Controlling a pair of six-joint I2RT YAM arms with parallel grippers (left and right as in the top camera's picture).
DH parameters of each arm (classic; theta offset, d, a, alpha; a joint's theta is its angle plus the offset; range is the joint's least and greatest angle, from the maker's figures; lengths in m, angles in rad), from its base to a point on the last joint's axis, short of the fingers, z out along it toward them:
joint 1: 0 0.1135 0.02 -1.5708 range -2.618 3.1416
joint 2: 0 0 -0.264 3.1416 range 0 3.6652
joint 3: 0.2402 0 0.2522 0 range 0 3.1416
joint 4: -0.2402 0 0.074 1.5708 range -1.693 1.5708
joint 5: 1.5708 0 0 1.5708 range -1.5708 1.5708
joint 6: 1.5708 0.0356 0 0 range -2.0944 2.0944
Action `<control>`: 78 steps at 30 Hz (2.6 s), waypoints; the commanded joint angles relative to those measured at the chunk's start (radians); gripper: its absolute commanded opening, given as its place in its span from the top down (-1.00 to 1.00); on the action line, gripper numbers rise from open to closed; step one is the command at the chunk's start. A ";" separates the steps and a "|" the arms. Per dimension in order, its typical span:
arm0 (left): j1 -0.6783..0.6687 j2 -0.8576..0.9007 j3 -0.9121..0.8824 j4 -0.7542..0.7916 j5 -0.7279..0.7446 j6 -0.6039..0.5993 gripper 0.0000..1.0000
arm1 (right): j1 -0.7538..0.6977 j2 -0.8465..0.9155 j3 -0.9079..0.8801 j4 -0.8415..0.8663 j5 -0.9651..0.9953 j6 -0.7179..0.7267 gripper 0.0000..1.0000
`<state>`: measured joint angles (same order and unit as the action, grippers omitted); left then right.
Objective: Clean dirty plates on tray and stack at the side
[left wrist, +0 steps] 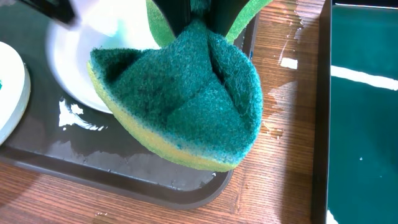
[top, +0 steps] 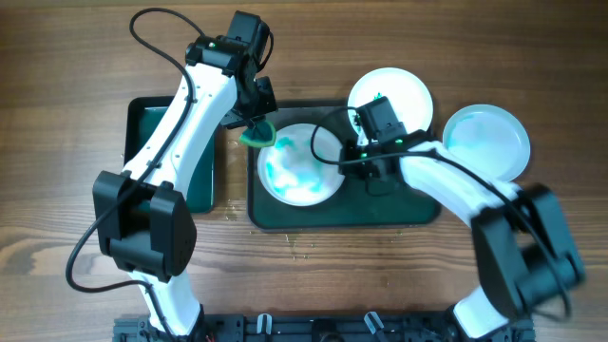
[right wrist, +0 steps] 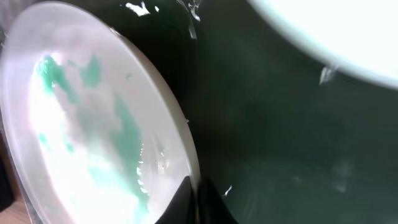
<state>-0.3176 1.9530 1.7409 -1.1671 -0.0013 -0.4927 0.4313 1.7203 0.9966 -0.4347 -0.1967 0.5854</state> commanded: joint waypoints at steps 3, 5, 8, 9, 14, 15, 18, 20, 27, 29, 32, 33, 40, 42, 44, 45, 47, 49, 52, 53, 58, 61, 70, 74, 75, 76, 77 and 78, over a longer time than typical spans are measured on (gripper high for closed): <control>0.005 -0.010 0.011 0.000 0.012 -0.013 0.92 | 0.047 -0.232 0.000 -0.098 0.419 -0.119 0.91; 0.005 -0.010 0.011 0.000 0.012 -0.013 0.92 | 0.071 -0.274 0.000 -0.121 0.517 -0.122 0.92; 0.005 -0.010 0.011 0.000 0.012 -0.013 0.92 | 0.120 -0.326 0.000 -0.154 0.683 -0.140 0.91; 0.005 -0.010 0.011 0.000 0.012 -0.013 0.92 | 0.137 -0.338 0.000 -0.164 0.738 -0.141 0.91; 0.005 -0.010 0.011 0.003 0.012 -0.013 0.92 | 0.220 -0.370 0.000 -0.188 0.993 -0.201 0.91; 0.005 -0.010 0.011 0.003 0.012 -0.013 0.92 | 0.239 -0.371 0.000 -0.187 1.046 -0.223 0.91; 0.005 -0.010 0.011 0.003 0.012 -0.013 0.92 | 0.308 -0.372 0.000 -0.188 1.212 -0.280 0.92; 0.005 -0.010 0.011 0.003 0.012 -0.013 0.92 | 0.358 -0.372 0.000 -0.187 1.323 -0.313 0.91; 0.005 -0.010 0.011 0.003 0.012 -0.013 0.92 | 0.504 -0.372 0.000 -0.168 1.620 -0.395 0.91; 0.005 -0.010 0.011 0.003 0.012 -0.013 0.92 | 0.528 -0.372 0.000 -0.163 1.697 -0.414 0.91; 0.005 -0.010 0.011 0.003 0.012 -0.013 0.92 | 0.551 -0.372 0.000 -0.117 1.718 -0.515 0.92; 0.005 -0.010 0.011 0.003 0.012 -0.013 0.92 | 0.554 -0.372 0.000 -0.086 1.718 -0.553 0.91; 0.005 -0.010 0.011 0.002 0.012 -0.013 0.92 | 0.554 -0.372 0.000 0.058 1.718 -0.692 0.92; 0.005 -0.010 0.011 0.002 0.012 -0.013 0.92 | 0.554 -0.372 0.000 0.073 1.718 -0.691 0.91; 0.005 -0.010 0.011 0.002 0.012 -0.013 0.92 | 0.554 -0.372 0.000 0.079 1.717 -0.690 0.91; 0.005 -0.010 0.011 0.003 0.012 -0.013 0.92 | 0.554 -0.372 0.000 0.079 1.716 -0.689 0.91; 0.005 -0.010 0.011 0.002 0.012 -0.013 0.92 | 0.554 -0.372 0.000 0.079 1.707 -0.687 0.91; 0.005 -0.010 0.011 0.002 0.012 -0.013 0.92 | 0.553 -0.372 -0.003 0.078 1.648 -0.686 0.91; 0.005 -0.010 0.011 0.003 0.012 -0.013 0.92 | 0.546 -0.372 -0.018 0.066 1.507 -0.609 0.92; 0.005 -0.010 0.011 0.003 0.012 -0.013 0.92 | 0.537 -0.372 -0.023 0.050 1.466 -0.548 0.91; 0.005 -0.010 0.011 -0.002 0.012 -0.013 0.92 | 0.403 -0.372 -0.025 -0.149 1.070 -0.181 0.92; 0.005 -0.010 0.011 -0.002 0.012 -0.013 0.92 | 0.254 -0.372 -0.025 -0.173 0.762 -0.130 0.92; 0.005 -0.010 0.011 -0.001 0.012 -0.013 0.92 | -0.306 -0.374 -0.024 -0.173 0.039 -0.155 0.91; 0.005 -0.010 0.011 -0.002 0.012 -0.013 0.92 | -0.544 -0.374 -0.024 -0.208 -0.049 -0.167 0.92; 0.005 -0.010 0.011 -0.001 0.012 -0.013 0.92 | -0.586 -0.374 -0.025 -0.218 -0.048 -0.169 0.92; 0.005 -0.010 0.011 -0.001 0.012 -0.013 0.92 | -0.637 -0.374 -0.025 -0.233 -0.040 -0.179 0.92; 0.005 -0.010 0.011 -0.001 0.012 -0.013 0.92 | -0.687 -0.374 -0.025 -0.245 -0.022 -0.186 0.91; 0.005 -0.010 0.011 -0.001 0.012 -0.013 0.92 | -0.735 -0.374 -0.026 -0.258 0.008 -0.185 0.92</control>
<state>-0.3176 1.9530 1.7409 -1.1675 -0.0013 -0.4927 -0.1787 1.3666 0.9710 -0.6666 -0.1310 0.4107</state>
